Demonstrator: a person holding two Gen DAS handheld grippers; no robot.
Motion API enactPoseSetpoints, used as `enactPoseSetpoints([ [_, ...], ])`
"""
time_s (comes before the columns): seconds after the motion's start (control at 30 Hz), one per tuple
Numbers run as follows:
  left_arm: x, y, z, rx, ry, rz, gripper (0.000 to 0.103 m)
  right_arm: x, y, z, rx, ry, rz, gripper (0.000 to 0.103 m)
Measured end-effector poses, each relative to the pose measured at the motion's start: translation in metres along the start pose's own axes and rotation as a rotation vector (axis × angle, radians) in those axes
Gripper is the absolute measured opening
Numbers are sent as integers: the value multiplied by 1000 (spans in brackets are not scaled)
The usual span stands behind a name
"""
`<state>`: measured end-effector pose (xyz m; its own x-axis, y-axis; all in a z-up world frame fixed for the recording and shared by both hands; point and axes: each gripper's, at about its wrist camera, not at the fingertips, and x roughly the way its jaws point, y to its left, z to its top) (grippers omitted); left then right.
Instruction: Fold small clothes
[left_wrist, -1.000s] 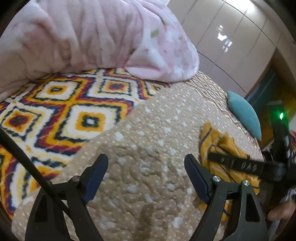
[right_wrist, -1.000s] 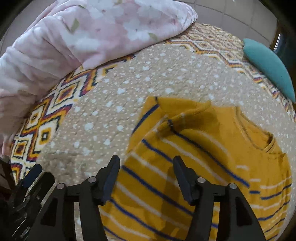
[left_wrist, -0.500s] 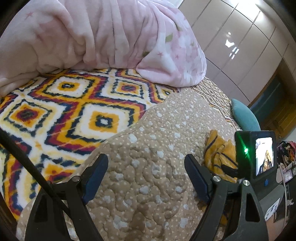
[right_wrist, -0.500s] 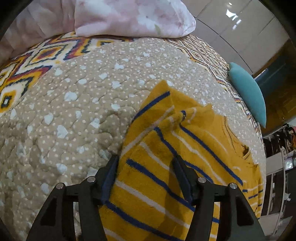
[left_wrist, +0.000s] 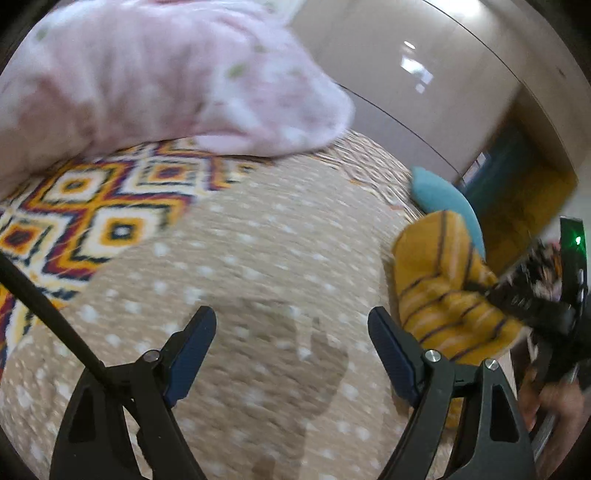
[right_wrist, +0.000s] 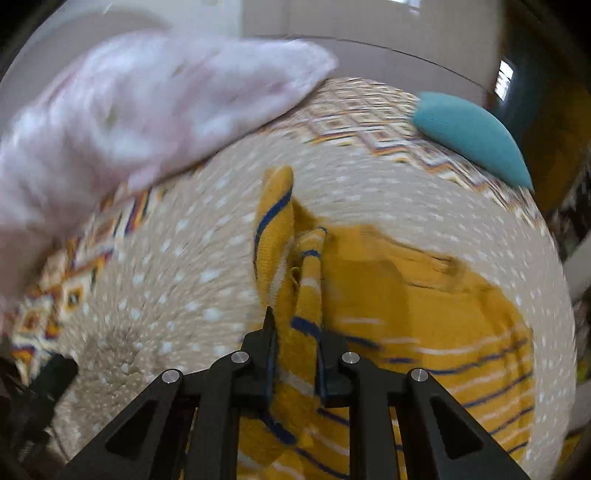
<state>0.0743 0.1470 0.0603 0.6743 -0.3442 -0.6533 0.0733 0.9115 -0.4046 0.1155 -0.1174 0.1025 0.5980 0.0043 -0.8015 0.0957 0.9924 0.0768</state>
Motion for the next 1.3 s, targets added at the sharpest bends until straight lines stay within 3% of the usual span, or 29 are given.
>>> enactPoseSetpoints([
  [0.13, 4, -50, -12, 104, 42, -36, 84, -31, -95, -17, 153, -54, -11, 17],
  [0.27, 18, -101, -31, 208, 111, -72, 84, -25, -187, -50, 306, -23, -38, 17],
  [0.37, 28, -129, -44, 256, 170, -105, 84, 5, -224, -80, 399, 61, 8, 19],
  [0.43, 31, -147, -54, 296, 211, -121, 84, 6, -240, -90, 453, 41, 74, 24],
  [0.5, 30, -161, -61, 336, 227, -129, 84, -3, -249, -95, 483, 17, 115, 25],
  [0.7, 30, -184, -69, 402, 209, -110, 84, -50, -260, -91, 470, -102, 68, 30],
  [0.83, 34, -183, -75, 396, 214, -98, 84, -70, -238, -83, 396, -156, 176, 30],
  [0.93, 35, -180, -81, 401, 226, -83, 84, -57, -213, -79, 323, -121, 257, 30],
  [1.0, 33, -176, -81, 395, 229, -84, 84, -32, -205, -82, 304, -47, 216, 30],
  [1.07, 32, -172, -80, 389, 228, -86, 84, -11, -207, -90, 291, 18, 26, 26],
  [1.1, 33, -169, -77, 379, 230, -89, 84, -4, -214, -96, 312, 27, 5, 26],
  [1.2, 44, -163, -66, 341, 233, -100, 84, -5, -242, -113, 453, 21, -30, 70],
  [1.3, 59, -166, -60, 337, 254, -95, 84, -8, -252, -118, 489, 13, 49, 70],
])
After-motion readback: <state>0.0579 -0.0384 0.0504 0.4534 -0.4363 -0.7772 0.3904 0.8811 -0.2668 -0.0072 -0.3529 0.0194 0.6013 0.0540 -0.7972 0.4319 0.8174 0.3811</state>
